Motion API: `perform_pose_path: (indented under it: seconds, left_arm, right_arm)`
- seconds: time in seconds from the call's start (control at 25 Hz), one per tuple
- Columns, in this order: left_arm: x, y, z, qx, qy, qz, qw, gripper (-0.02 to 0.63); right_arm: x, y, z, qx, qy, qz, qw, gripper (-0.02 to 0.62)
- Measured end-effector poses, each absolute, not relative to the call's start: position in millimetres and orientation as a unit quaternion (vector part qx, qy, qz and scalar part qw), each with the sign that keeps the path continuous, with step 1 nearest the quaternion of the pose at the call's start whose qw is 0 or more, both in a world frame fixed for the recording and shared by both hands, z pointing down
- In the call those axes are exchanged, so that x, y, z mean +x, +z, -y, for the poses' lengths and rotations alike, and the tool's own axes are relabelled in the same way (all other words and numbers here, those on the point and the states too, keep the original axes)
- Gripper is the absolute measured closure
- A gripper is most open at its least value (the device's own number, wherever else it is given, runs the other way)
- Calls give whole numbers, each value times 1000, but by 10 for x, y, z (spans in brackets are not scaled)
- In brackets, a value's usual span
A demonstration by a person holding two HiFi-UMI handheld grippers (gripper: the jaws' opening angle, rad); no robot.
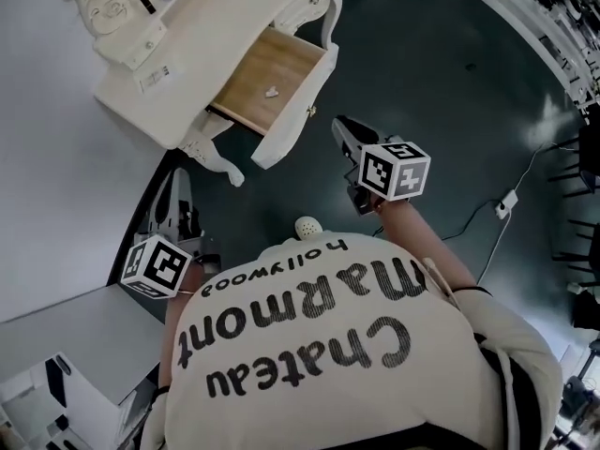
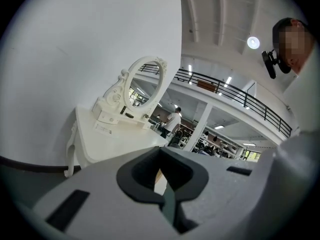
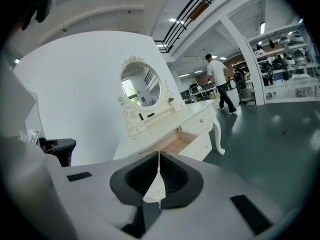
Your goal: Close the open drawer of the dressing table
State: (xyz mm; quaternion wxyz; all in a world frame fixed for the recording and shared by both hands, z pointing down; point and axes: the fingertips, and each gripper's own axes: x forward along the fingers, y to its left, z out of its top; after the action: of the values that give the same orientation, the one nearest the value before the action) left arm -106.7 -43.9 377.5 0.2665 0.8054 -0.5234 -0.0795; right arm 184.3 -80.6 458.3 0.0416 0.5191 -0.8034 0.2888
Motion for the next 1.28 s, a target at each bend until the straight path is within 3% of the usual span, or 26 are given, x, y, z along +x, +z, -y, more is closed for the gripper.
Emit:
perform_pose_path:
  seconds: [0.32,0.36,0.44,1.28]
  left_arm:
    - [-1044,3957,667,778,-75,564,268,598]
    - [-1060,3991,660,772,-75,570,271,598]
    - [-1085,4056,620,762,-73,581,276,598]
    - [-1493,4187,432,694,-70,657,288,598]
  right_arm:
    - [1997,5447,1102,487,344,798,88,557]
    - [1992,5524,1130,481,342,801,97,526]
    - [1985,5667,1177,471,339,806,119,395]
    - [1923,6323,1759,424,351,807,215,391]
